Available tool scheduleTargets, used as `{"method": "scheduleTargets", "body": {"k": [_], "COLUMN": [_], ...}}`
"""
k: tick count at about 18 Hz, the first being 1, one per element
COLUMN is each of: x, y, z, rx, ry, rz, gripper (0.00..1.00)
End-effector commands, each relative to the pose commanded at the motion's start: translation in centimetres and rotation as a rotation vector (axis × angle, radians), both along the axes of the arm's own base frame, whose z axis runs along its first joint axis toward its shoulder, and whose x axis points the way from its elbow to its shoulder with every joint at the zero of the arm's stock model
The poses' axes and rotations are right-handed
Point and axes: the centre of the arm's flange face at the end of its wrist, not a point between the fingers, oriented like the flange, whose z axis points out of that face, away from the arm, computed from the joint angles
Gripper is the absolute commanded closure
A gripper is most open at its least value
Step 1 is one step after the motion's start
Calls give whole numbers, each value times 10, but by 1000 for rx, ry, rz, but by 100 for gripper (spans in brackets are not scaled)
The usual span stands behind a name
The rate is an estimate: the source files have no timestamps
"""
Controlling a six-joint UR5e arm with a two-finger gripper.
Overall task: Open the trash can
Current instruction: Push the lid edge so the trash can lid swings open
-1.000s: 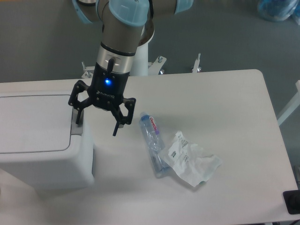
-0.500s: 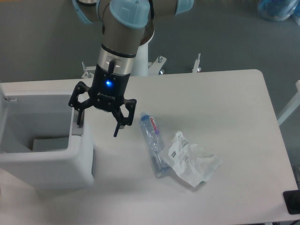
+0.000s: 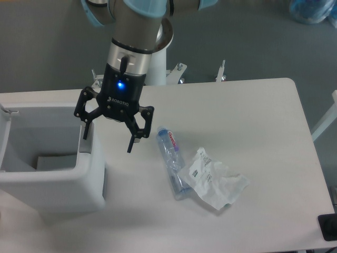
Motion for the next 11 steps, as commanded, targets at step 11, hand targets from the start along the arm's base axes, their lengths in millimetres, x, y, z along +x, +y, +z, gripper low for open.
{"method": "scheduleTargets", "body": {"k": [11], "x": [-55], "y": [-29], "z": [-20], "rx": [-253], "ry": [309], "rz": [40], "gripper": [0]}}
